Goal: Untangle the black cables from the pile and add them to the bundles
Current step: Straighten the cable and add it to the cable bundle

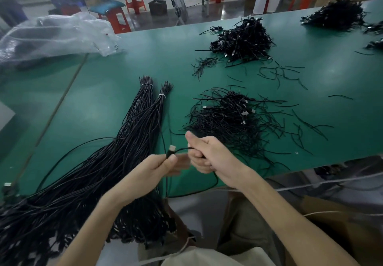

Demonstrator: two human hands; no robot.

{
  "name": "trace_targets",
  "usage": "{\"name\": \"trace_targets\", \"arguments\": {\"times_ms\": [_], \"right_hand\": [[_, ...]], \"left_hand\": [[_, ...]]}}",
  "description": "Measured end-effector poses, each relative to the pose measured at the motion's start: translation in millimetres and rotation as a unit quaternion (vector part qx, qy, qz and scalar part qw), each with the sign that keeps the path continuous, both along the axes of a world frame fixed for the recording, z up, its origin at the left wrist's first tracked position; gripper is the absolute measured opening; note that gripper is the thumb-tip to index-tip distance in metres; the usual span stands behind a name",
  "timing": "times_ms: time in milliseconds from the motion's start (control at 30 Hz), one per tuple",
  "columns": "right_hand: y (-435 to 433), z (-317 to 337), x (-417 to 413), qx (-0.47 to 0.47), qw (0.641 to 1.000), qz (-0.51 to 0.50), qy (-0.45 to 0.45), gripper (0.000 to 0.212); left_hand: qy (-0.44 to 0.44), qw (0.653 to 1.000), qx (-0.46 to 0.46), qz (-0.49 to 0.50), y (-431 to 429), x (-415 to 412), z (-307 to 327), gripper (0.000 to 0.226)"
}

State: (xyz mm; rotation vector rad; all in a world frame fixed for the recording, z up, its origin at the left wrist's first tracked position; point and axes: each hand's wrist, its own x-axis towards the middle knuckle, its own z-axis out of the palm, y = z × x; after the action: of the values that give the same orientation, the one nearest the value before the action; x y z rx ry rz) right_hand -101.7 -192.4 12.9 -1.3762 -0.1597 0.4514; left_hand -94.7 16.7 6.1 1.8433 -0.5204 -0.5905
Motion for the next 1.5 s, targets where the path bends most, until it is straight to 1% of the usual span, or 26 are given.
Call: {"name": "trace_targets", "arguments": {"times_ms": [33,100,200,267,300,367,400,433,467,500,533,567,600,633,733,867,967,1000,1067,1133,1200,1300,1333,1367,1433,1500], "right_hand": [[5.8,1.6,-3.9,0.006,1.0,0.009,-0.009,0.057],[18.3,0.7,-12.2,0.019,0.999,0.03,-0.014,0.056],[30.2,-9.7,-23.2,0.015,0.998,0.067,0.005,0.055],[28.7,-17.3,-25.6,0.005,0.997,0.079,0.022,0.056],[25.3,-19.7,-25.2,0.007,0.996,0.081,0.032,0.056],[15.1,-21.0,-21.9,0.031,0.995,0.077,0.048,0.055],[9.7,-19.7,-19.6,0.041,0.995,0.071,0.052,0.055],[5.3,-17.3,-16.9,0.039,0.996,0.065,0.051,0.054],[2.6,-14.3,-14.2,0.023,0.997,0.057,0.046,0.054],[1.4,-11.2,-11.3,-0.004,0.998,0.05,0.036,0.054],[2.0,-8.5,-8.7,-0.035,0.998,0.044,0.023,0.054],[3.6,-6.1,-6.4,-0.062,0.997,0.039,0.01,0.054],[6.0,-4.3,-5.1,-0.081,0.996,0.035,-0.001,0.053],[8.8,-3.0,-4.8,-0.091,0.995,0.03,-0.01,0.053],[14.1,-2.0,-6.0,-0.106,0.994,0.0,-0.031,0.052],[15.3,-3.0,-10.1,-0.112,0.992,-0.032,-0.045,0.052],[17.2,-3.0,-16.1,-0.103,0.992,-0.034,-0.06,0.051],[18.8,-3.4,-17.8,-0.099,0.992,-0.037,-0.062,0.051],[24.7,-6.2,-20.6,-0.078,0.995,-0.033,-0.053,0.051],[32.7,-12.1,-24.2,-0.047,0.998,-0.016,-0.023,0.05],[39.2,-21.0,-29.0,-0.029,1.0,0.001,0.004,0.05],[41.6,-34.8,-35.4,-0.023,0.999,0.029,0.016,0.05],[40.8,-37.5,-36.3,-0.029,0.999,0.038,0.012,0.05],[39.6,-39.2,-36.3,-0.037,0.998,0.045,0.007,0.051],[35.4,-40.1,-33.4,-0.068,0.996,0.051,-0.011,0.051],[27.9,-38.8,-29.5,-0.137,0.988,0.054,-0.054,0.051]], "left_hand": [[0.018,0.998,-0.052,0.037,-5.0,0.4,-3.7,0.048],[0.059,0.979,-0.167,0.097,-13.8,1.1,-5.3,0.053],[0.125,0.927,-0.323,0.142,-25.5,3.9,6.1,0.062],[0.148,0.896,-0.383,0.167,-26.9,6.4,18.7,0.057],[0.157,0.885,-0.407,0.163,-22.4,7.2,24.5,0.052],[0.194,0.87,-0.445,0.083,-8.9,7.2,35.3,0.046],[0.2,0.881,-0.429,0.031,-2.1,6.9,39.2,0.044],[0.172,0.914,-0.367,-0.017,3.5,5.5,41.7,0.045],[0.119,0.955,-0.264,-0.065,7.1,3.5,41.4,0.049],[0.071,0.981,-0.147,-0.109,8.5,1.1,39.2,0.053],[0.048,0.988,-0.05,-0.135,7.4,-0.3,35.8,0.055],[0.043,0.989,0.01,-0.141,4.9,-1.6,32.8,0.056],[0.039,0.99,0.038,-0.13,1.8,-2.7,29.2,0.055],[0.034,0.993,0.045,-0.107,-0.6,-2.8,24.3,0.051],[0.028,0.999,0.028,-0.023,-3.3,-1.0,9.4,0.043],[-0.009,0.999,0.039,0.015,-3.6,1.1,3.1,0.036],[-0.036,0.995,0.032,0.089,-3.8,4.9,-0.7,0.039],[-0.025,0.994,0.003,0.108,-4.4,5.0,-2.4,0.043],[0.028,0.987,-0.098,0.121,-8.7,0.5,-3.4,0.049],[0.081,0.967,-0.201,0.136,-14.8,-3.6,-0.5,0.053],[0.119,0.934,-0.297,0.16,-19.5,-2.5,6.1,0.054],[0.195,0.864,-0.42,0.2,-16.9,2.6,20.0,0.049],[0.21,0.847,-0.443,0.205,-13.4,3.9,21.7,0.046],[0.219,0.839,-0.455,0.2,-9.5,4.1,22.4,0.042],[0.226,0.843,-0.454,0.18,-5.9,2.4,21.1,0.034],[0.222,0.857,-0.434,0.168,-4.5,1.2,16.0,0.036]]}}
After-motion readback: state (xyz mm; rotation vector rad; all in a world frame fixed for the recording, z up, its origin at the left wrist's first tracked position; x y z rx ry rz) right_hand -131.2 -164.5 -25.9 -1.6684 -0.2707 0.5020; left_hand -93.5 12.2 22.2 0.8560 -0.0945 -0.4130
